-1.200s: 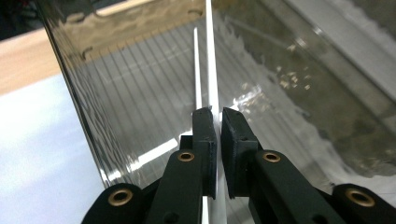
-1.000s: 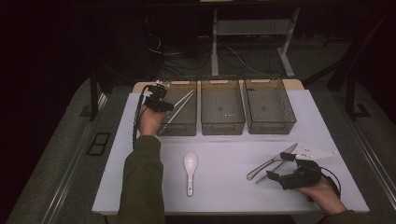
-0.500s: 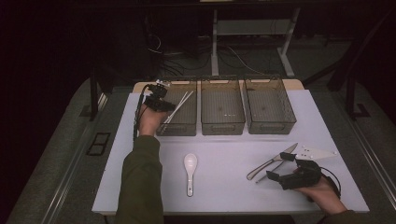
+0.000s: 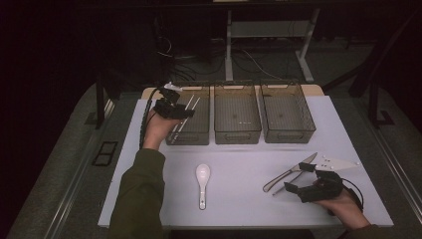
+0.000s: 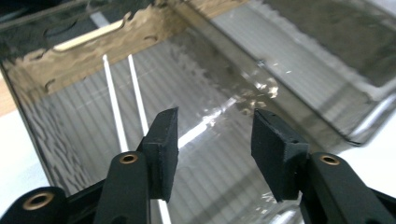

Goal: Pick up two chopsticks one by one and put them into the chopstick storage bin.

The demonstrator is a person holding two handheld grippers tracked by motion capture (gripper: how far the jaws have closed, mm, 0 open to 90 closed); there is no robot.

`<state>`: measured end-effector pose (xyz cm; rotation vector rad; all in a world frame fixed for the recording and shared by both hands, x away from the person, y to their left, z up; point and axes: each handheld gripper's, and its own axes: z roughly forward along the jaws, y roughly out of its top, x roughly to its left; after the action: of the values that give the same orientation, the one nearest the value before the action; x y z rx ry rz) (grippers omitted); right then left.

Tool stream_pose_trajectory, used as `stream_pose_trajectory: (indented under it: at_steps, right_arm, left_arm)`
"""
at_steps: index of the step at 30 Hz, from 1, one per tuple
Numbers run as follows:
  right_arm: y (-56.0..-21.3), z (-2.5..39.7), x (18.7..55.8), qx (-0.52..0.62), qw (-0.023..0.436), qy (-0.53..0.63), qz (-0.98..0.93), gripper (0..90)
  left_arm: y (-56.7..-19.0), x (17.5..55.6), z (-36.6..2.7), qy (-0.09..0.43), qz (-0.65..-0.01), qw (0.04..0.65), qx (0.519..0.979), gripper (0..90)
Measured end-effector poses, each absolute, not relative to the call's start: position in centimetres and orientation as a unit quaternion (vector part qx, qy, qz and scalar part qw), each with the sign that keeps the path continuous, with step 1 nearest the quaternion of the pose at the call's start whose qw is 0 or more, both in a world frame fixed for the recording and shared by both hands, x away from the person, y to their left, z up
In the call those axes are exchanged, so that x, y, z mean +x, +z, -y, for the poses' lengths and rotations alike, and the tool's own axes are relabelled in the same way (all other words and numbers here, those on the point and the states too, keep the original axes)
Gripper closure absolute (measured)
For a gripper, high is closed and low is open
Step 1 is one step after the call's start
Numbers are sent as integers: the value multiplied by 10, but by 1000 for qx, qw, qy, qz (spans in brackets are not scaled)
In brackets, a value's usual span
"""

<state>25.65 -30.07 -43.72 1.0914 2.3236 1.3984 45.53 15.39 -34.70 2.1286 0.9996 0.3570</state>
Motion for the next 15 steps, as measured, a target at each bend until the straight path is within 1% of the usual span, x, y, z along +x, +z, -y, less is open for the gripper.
stream_pose_trajectory:
  at_steps: [7,15]
  right_arm:
    - [-437,300,257,372,109,475,-790,36]
    - [-437,301,256,371,109,475,-790,36]
  left_arm:
    - [-338,429,-149,137,-364,399,830,440]
    - [-341,396,-143,135,-340,414,834,385]
